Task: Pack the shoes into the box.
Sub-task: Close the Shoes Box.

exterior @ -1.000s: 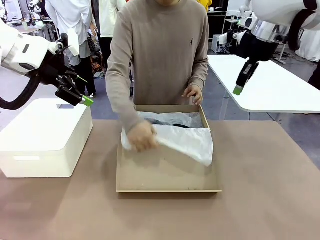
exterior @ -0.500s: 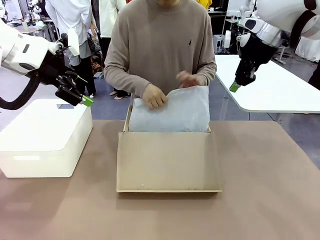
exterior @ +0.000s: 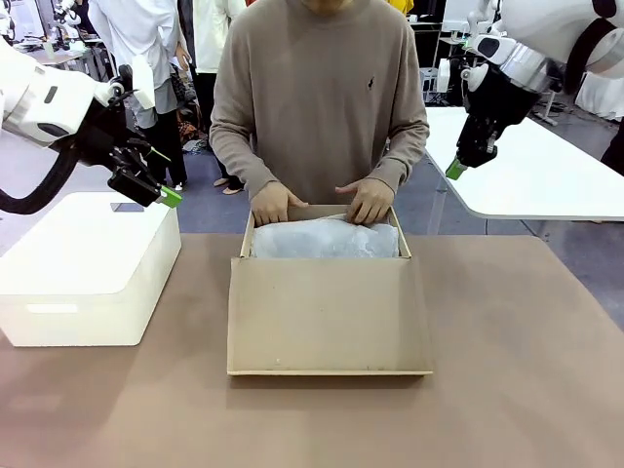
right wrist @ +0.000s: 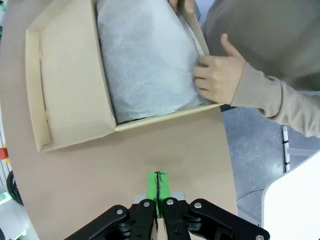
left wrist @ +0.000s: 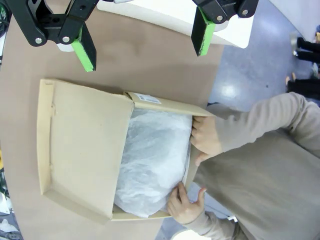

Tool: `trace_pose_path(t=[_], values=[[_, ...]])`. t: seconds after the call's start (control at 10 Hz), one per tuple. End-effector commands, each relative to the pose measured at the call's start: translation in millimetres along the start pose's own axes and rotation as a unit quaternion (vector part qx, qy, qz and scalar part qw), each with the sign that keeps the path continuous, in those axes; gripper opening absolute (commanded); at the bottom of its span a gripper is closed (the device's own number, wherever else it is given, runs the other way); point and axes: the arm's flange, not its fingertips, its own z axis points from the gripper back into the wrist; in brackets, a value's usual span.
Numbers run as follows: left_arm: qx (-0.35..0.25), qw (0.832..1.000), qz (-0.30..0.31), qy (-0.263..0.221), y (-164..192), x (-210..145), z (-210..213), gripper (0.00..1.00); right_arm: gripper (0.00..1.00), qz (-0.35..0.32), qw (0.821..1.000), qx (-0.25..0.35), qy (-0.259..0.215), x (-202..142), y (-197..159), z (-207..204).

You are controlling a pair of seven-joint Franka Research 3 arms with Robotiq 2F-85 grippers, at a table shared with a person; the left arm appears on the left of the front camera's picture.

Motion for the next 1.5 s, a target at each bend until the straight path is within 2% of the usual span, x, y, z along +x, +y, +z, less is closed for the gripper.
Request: trace_pose_path(t=[0.0, 0.3, 0.6, 0.8, 1.1, 1.4], values=[[-0.006, 1.0, -0.006, -0.009, 2.2, -2.1, -1.7, 1.0, 0.0, 0.0, 1.0, 0.0, 0.0, 0.4, 0.1, -0.1], [-0.006, 1.0, -0.006, -0.009, 2.2, -2.1, -1.7, 1.0, 0.0, 0.098, 0.994, 0.032, -0.021, -30.6, -7.5, -3.8], [-0.006, 1.0, -0.006, -0.009, 2.2, -2.1, -1.7, 1.0, 0.0, 0.193, 0.977, 0.072, -0.058, -64.4, -3.7, -28.0], [-0.006, 1.0, -0.006, -0.009, 2.2, -2.1, -1.7, 1.0, 0.0, 0.248, 0.959, 0.095, -0.1, -76.3, -3.3, -52.7], [-0.006, 1.0, -0.006, -0.009, 2.2, -2.1, -1.7, 1.0, 0.0, 0.276, 0.949, 0.124, -0.093, -76.7, -4.1, -82.6], [-0.006, 1.0, -0.006, -0.009, 2.2, -2.1, -1.7, 1.0, 0.0, 0.255, 0.955, 0.126, -0.085, -75.2, 0.4, -82.6]])
